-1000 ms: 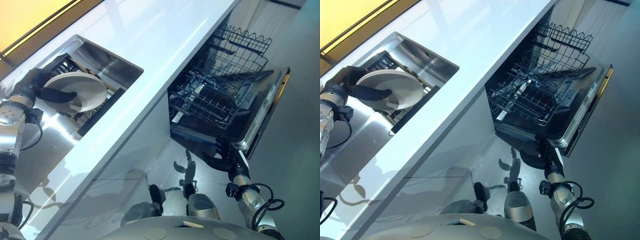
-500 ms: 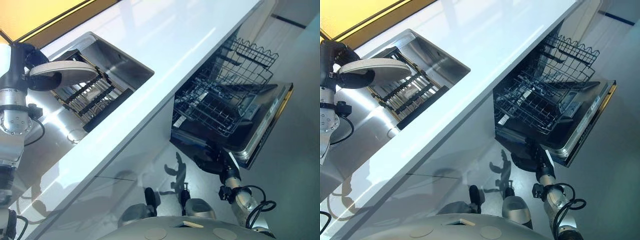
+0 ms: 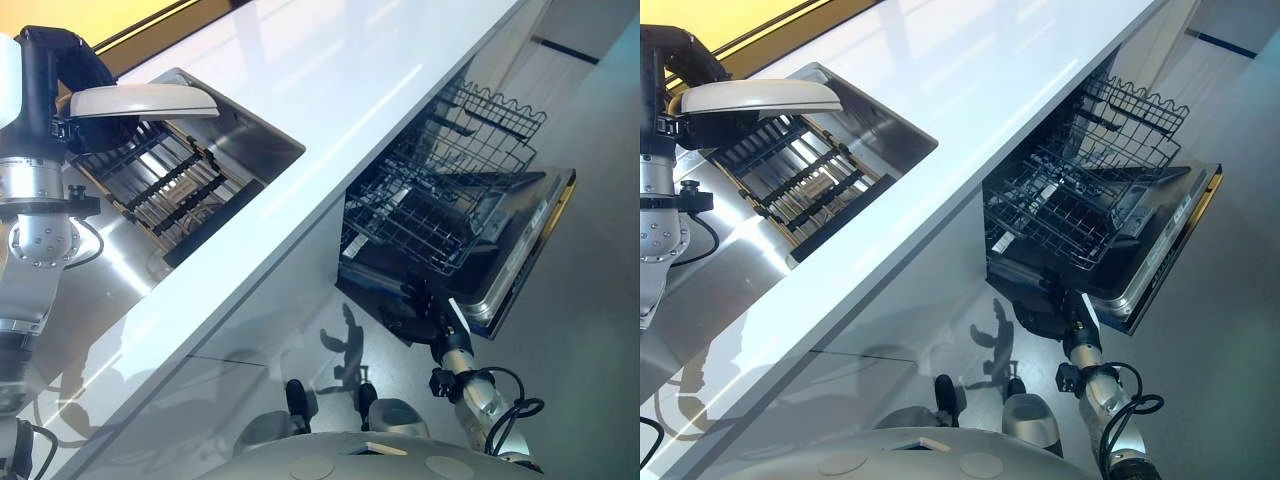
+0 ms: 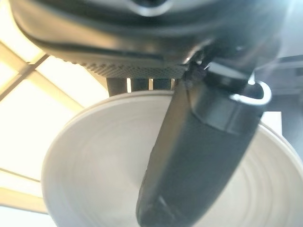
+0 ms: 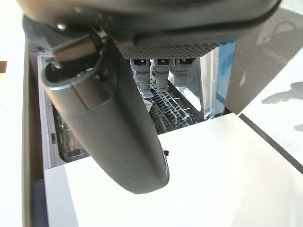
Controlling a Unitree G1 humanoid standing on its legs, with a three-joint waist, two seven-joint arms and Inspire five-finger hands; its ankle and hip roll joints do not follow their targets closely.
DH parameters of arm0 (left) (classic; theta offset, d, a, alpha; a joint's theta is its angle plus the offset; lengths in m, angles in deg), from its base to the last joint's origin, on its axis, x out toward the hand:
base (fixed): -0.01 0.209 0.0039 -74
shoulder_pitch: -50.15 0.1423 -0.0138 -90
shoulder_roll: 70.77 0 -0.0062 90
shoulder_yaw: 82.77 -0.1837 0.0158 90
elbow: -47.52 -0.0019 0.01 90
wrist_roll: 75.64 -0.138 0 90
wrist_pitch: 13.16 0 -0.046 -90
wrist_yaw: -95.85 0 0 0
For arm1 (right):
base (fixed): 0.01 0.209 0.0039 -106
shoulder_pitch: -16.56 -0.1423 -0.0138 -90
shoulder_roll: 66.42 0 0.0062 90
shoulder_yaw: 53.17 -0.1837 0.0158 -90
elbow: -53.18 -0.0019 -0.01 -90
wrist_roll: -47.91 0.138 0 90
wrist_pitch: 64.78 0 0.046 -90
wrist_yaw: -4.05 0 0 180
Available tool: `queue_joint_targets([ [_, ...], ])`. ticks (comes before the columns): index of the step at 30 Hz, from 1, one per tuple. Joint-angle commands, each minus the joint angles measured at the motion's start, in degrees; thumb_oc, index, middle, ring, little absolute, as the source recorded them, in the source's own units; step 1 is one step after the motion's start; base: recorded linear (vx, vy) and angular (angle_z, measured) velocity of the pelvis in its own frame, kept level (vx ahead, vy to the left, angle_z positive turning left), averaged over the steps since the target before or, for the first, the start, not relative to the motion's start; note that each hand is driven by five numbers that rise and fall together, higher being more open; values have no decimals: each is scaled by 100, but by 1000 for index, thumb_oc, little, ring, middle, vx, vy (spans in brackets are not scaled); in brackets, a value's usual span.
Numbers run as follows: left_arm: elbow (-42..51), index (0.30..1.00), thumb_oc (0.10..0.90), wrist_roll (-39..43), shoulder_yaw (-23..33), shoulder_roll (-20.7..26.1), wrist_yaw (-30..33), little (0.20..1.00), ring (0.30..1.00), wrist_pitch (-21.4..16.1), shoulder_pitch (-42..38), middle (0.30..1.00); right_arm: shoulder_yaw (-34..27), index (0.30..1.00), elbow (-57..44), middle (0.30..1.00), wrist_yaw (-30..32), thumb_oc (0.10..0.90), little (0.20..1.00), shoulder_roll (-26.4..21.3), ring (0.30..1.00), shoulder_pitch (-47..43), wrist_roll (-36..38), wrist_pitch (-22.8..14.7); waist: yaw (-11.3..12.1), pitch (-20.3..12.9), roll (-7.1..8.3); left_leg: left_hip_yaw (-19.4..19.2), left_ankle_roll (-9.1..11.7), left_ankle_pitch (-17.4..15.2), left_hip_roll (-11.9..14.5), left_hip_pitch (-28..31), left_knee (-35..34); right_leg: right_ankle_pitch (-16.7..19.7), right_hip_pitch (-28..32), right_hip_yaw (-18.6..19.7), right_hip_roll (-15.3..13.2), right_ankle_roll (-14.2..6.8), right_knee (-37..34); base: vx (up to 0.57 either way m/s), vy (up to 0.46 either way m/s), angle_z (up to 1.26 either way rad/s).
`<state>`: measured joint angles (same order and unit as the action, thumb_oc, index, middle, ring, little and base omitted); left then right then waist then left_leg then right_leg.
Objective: Pick up plates and place into dishwasher.
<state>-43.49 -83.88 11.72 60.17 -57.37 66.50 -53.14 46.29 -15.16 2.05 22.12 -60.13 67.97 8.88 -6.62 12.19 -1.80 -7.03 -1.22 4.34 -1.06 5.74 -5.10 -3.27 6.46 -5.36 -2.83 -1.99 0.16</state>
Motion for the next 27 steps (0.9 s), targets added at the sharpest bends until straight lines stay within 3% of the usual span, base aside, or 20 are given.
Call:
queue_joint_targets([
  [1, 263, 300, 100, -185, 771, 250, 864, 200, 300, -600, -698, 300, 22, 900, -618, 900, -90, 800, 900, -92, 900, -80, -128, -582, -111, -587, -144, -143, -64, -866, -370, 213, 26, -293, -446, 8, 236, -471, 652, 0, 0, 0],
  [7, 524, 300, 100, -108, 921, 214, 1082, 200, 300, -822, -608, 300, 42, 900, -657, 900, -52, 800, 900, -39, 900, -34, -180, -552, -101, -615, -137, -132, -57, -877, -378, 231, 18, -275, -423, 18, 237, -471, 605, 0, 0, 0],
  [12, 947, 300, 100, -253, 1292, 125, 1960, 200, 300, -1488, -448, 300, 16, 900, -638, 900, 16, 800, 900, 36, 900, 45, -209, -603, -46, -661, -109, -84, -45, -872, -373, 217, 16, -289, -416, 14, 232, -460, 580, 0, 0, 0],
  [18, 1532, 300, 100, -544, 1650, -214, 2173, 200, 300, -1522, -39, 300, 9, 900, -653, 900, 27, 800, 900, 100, 900, 119, -254, -624, -14, -678, -76, -40, -29, -892, -372, 238, 14, -305, -398, 19, 233, -452, 567, 0, 0, 0],
  [21, 1500, 300, 100, -452, 1558, -328, 1818, 200, 300, -1337, 31, 300, -8, 900, -648, 900, 7, 800, 900, 94, 900, 125, -263, -608, -46, -676, -73, -41, -27, -902, -373, 253, 12, -286, -401, 32, 233, -460, 582, 0, 0, 0],
  [23, 1361, 300, 100, -278, 1410, -446, 1235, 200, 300, -1091, 91, 300, -31, 900, -625, 900, -21, 800, 900, 76, 900, 102, -256, -595, -67, -667, -78, -63, -23, -904, -365, 261, 17, -278, -404, 44, 232, -469, 593, 0, 0, 0],
  [24, 1243, 300, 100, -205, 1297, -527, 680, 200, 300, -735, 139, 300, -46, 900, -629, 900, -34, 800, 900, 54, 900, 79, -238, -566, -79, -657, -84, -79, -20, -904, -360, 265, 22, -275, -409, 53, 237, -471, 605, 10, 24, -4],
  [25, 857, 300, 100, -192, 995, -645, -279, 200, 300, -69, 205, 300, -71, 900, -617, 900, -86, 800, 900, -2, 900, 24, -197, -518, -107, -632, -100, -118, -13, -905, -354, 269, 39, -255, -414, 66, 240, -490, 619, -1, 27, -5],
  [26, 505, 300, 100, -110, 707, -631, -794, 200, 300, 471, 214, 300, -82, 900, -636, 900, -117, 800, 900, -45, 900, 4, -185, -485, -128, -612, -125, -134, -12, -905, -350, 274, 41, -237, -417, 75, 248, -509, 619, -11, 37, -5],
  [27, -183, 900, 800, -147, 221, -603, -1489, 900, 900, 1060, 155, 900, -94, 900, -677, 900, -160, 800, 900, -123, 900, -34, -148, -404, -164, -587, -158, -142, -14, -901, -349, 272, 50, -205, -421, 88, 258, -534, 615, -23, 43, -4],
])
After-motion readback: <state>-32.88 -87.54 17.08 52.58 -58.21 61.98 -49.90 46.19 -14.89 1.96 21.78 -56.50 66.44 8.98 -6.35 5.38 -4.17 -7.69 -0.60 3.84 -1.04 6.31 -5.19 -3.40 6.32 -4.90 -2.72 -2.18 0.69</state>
